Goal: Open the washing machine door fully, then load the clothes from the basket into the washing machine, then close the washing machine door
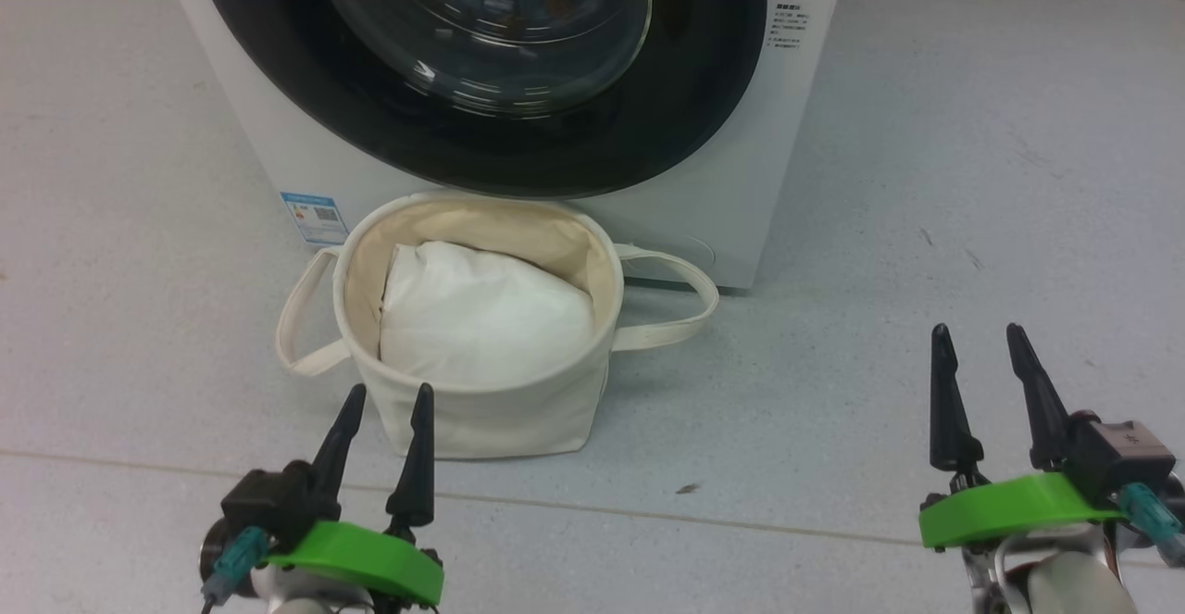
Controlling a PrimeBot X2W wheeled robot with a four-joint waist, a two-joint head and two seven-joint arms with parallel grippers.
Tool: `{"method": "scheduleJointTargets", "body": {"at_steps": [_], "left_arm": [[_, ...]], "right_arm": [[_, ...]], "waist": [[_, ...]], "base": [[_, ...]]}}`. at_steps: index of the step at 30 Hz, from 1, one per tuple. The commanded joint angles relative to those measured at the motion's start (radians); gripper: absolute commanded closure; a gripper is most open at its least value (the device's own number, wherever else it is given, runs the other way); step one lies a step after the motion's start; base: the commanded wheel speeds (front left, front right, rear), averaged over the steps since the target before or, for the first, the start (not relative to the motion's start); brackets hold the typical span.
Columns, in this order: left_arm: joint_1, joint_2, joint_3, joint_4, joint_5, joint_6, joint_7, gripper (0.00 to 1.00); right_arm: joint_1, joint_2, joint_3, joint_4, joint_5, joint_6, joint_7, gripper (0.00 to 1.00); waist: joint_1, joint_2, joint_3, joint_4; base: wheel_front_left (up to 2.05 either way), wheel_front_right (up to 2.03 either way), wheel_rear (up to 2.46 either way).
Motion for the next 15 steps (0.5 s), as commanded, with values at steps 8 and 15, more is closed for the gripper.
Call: {"method": "scheduleJointTargets", "body": {"at_steps": [8, 15], "left_arm": [[0.0, 0.0, 0.0, 0.014, 0.005, -0.01, 0.0, 1.0], [0.024, -0.002, -0.001, 0.071, -0.018, -0.011, 0.01, 1.0]], "right_arm": [[0.0, 0.0, 0.0, 0.012, 0.006, 0.0, 0.0, 1.0], [0.017, 0.002, -0.001, 0.074, 0.029, 0.0, 0.006, 1.0]], "waist": [[0.0, 0.0, -0.008, -0.005], [0.0001, 0.0, -0.01, -0.006]], "base": [[0.0, 0.0, 0.0], [0.0, 0.0, 0.0]]}}
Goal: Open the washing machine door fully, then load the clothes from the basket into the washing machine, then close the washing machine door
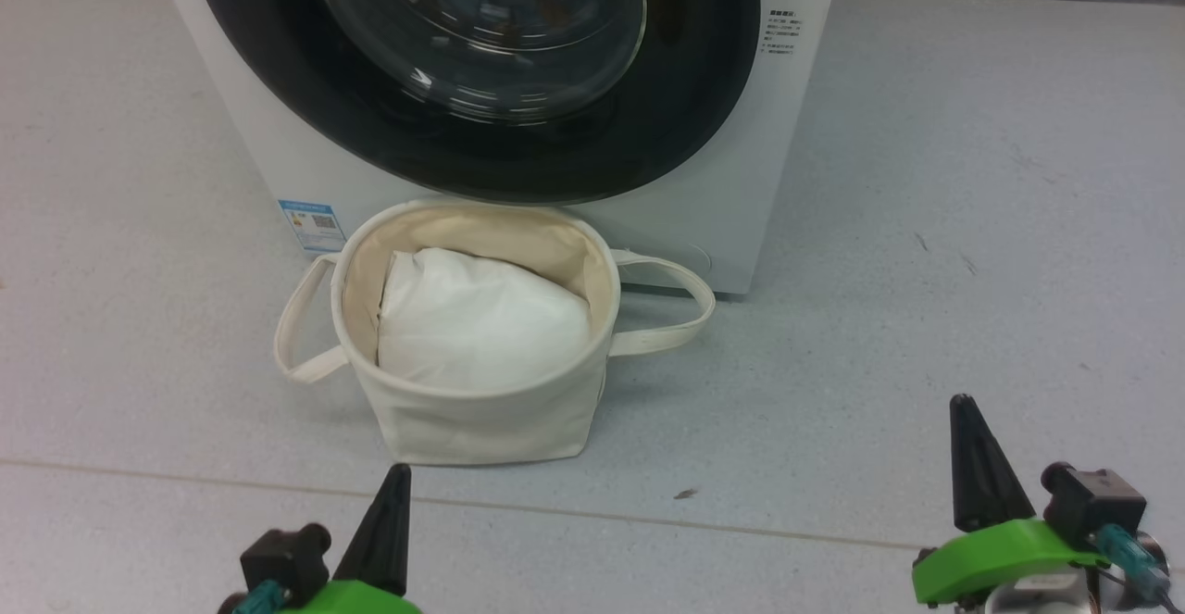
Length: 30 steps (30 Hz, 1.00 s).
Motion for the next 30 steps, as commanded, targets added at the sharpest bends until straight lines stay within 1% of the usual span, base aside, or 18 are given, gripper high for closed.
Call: {"method": "scheduleJointTargets", "body": {"at_steps": [1, 4, 7, 9, 30], "left_arm": [[-0.036, 0.001, 0.01, -0.029, -0.022, -0.003, 0.004, 1.0], [-0.033, 0.001, 0.018, -0.037, -0.065, -0.006, 0.016, 1.0], [-0.032, 0.002, 0.023, -0.041, -0.097, -0.008, 0.024, 1.0], [-0.031, 0.002, 0.027, -0.044, -0.118, -0.01, 0.029, 1.0], [-0.026, 0.005, 0.068, -0.075, -0.34, -0.027, 0.09, 1.0]], "right_arm": [[-0.03, -0.003, -0.002, -0.031, 0.027, 0.0, 0.008, 1.0], [-0.029, -0.003, -0.004, -0.032, 0.074, 0.0, 0.02, 1.0], [-0.03, -0.003, -0.006, -0.032, 0.109, 0.0, 0.029, 1.0], [-0.031, -0.003, -0.007, -0.031, 0.132, 0.0, 0.035, 1.0], [-0.038, -0.004, -0.019, -0.031, 0.378, 0.0, 0.099, 1.0]], "waist": [[0.0003, 0.0, -0.001, 0.0], [0.0023, 0.0, -0.004, -0.001], [0.0006, 0.0, -0.004, -0.002], [0.0002, 0.0, -0.004, -0.002], [0.0001, 0.0, -0.011, -0.007]], "base": [[0.0, 0.0, 0.0], [0.0, 0.0, 0.0], [0.0, 0.0, 0.0], [0.0, 0.0, 0.0], [0.0, 0.0, 0.0]]}}
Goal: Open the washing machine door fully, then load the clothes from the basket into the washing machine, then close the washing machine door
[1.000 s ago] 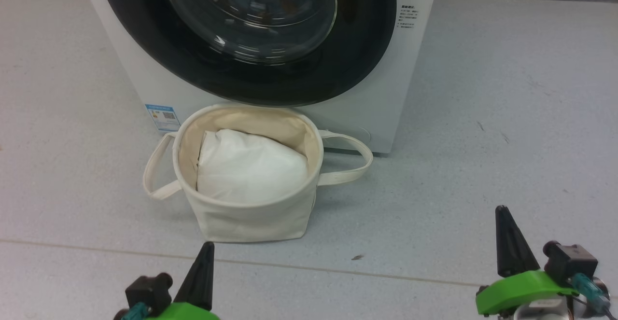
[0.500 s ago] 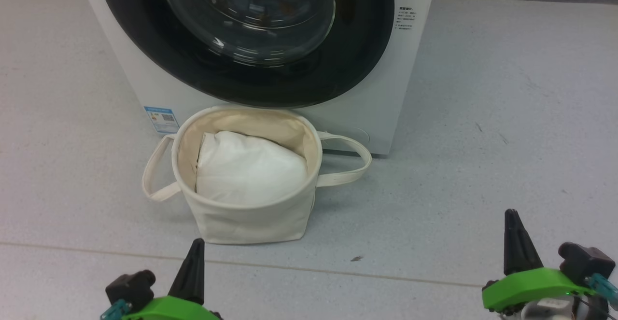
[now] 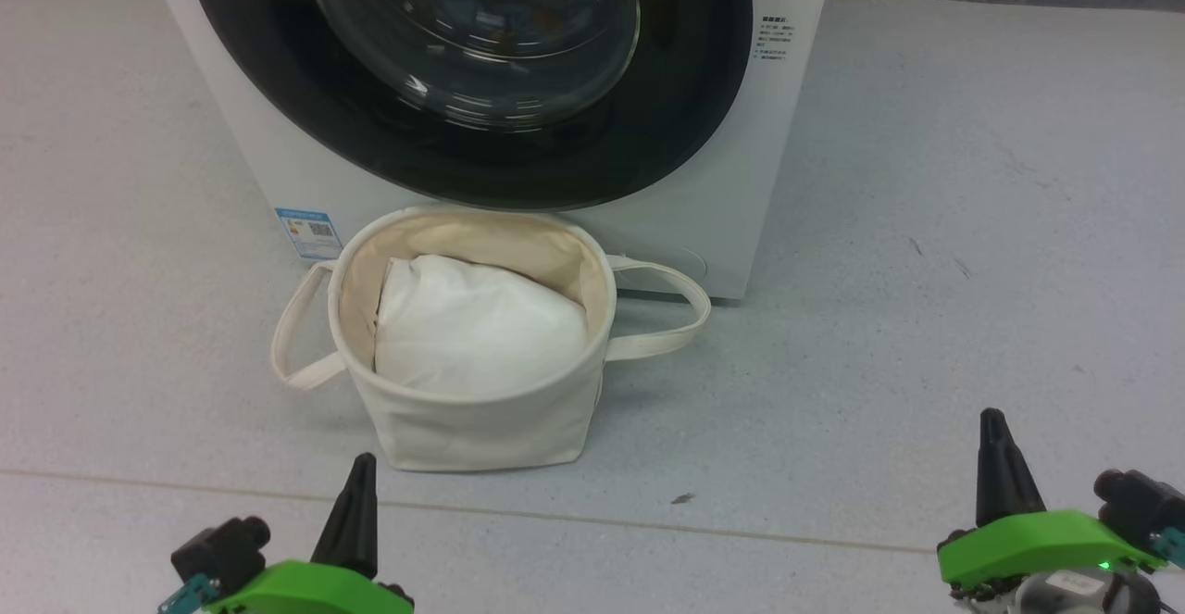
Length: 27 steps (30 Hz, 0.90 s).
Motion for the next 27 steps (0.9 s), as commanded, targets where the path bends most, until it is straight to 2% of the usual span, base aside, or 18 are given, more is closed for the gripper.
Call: {"method": "scheduleJointTargets", "body": {"at_steps": [1, 27], "left_arm": [[-0.031, 0.005, 0.021, -0.041, -0.035, -0.01, 0.007, 1.0], [-0.025, 0.008, 0.072, -0.077, -0.299, -0.03, 0.081, 1.0]], "right_arm": [[-0.044, -0.005, -0.003, -0.031, 0.04, 0.0, 0.01, 1.0], [-0.051, -0.006, -0.017, -0.031, 0.333, 0.0, 0.085, 1.0]], "waist": [[0.0, 0.0, -0.001, 0.0], [0.0, 0.0, -0.009, -0.006]], "base": [[0.0, 0.0, 0.0], [0.0, 0.0, 0.0]]}}
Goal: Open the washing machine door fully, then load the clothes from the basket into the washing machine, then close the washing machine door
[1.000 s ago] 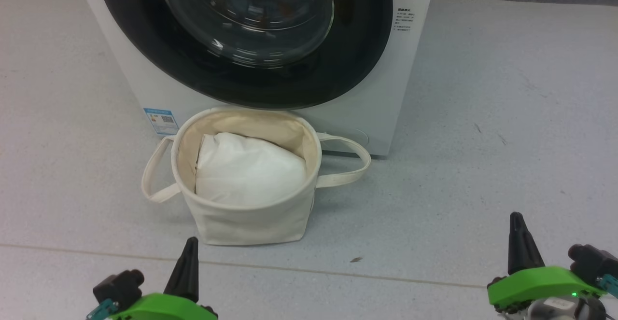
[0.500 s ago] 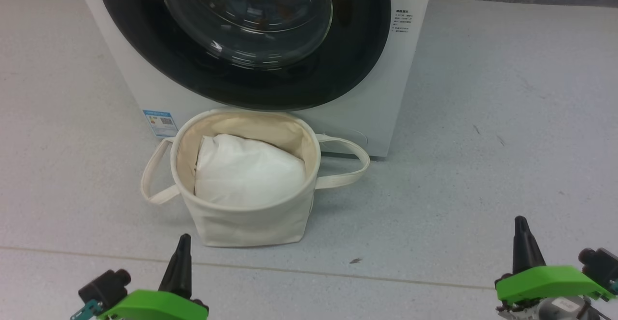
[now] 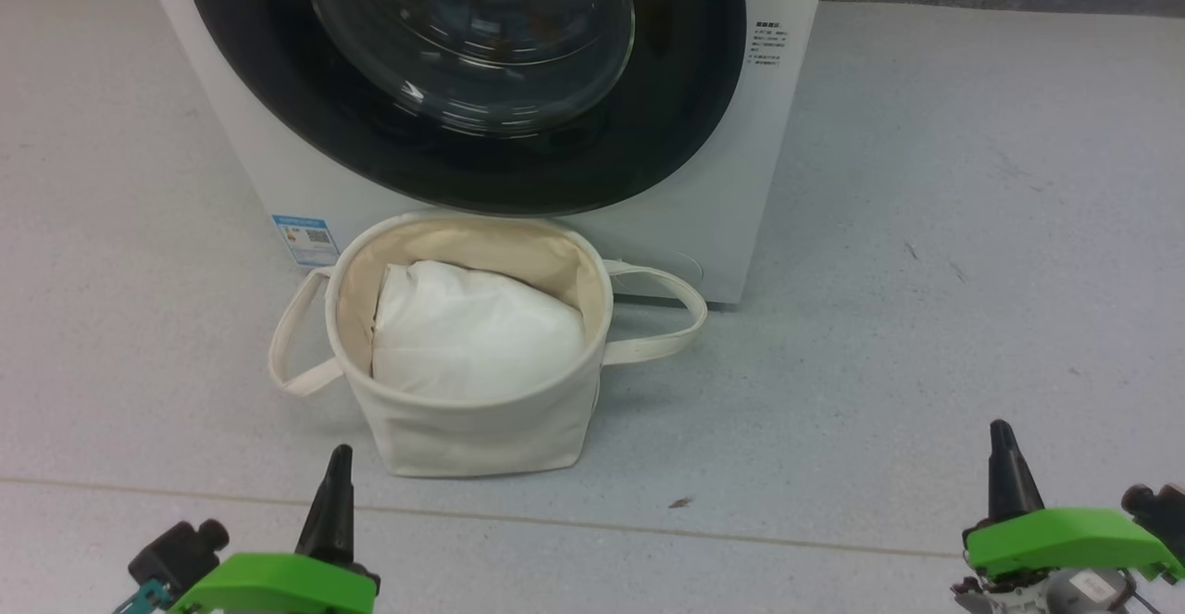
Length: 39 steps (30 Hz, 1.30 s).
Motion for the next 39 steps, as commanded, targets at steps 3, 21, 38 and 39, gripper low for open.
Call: {"method": "scheduleJointTargets", "body": {"at_steps": [3, 21, 38, 39], "left_arm": [[-0.025, 0.008, 0.03, -0.042, -0.047, -0.011, 0.013, 1.0], [-0.019, 0.011, 0.071, -0.071, -0.259, -0.027, 0.071, 1.0], [-0.015, 0.013, 0.103, -0.094, -0.428, -0.04, 0.118, 1.0], [-0.015, 0.013, 0.105, -0.095, -0.439, -0.041, 0.121, 1.0]], "right_arm": [[-0.049, -0.006, 0.002, -0.031, 0.054, 0.0, 0.015, 1.0], [-0.054, -0.007, -0.01, -0.031, 0.288, 0.0, 0.075, 1.0], [-0.059, -0.008, -0.019, -0.031, 0.476, 0.0, 0.123, 1.0], [-0.059, -0.008, -0.019, -0.031, 0.488, 0.0, 0.126, 1.0]], "waist": [[0.0, 0.0, -0.001, -0.001], [0.0, 0.0, -0.008, -0.005], [0.0, 0.0, -0.014, -0.009], [0.0, 0.0, -0.014, -0.009]], "base": [[0.0, 0.0, 0.0], [0.0, 0.0, 0.0], [0.0, 0.0, 0.0], [0.0, 0.0, 0.0]]}}
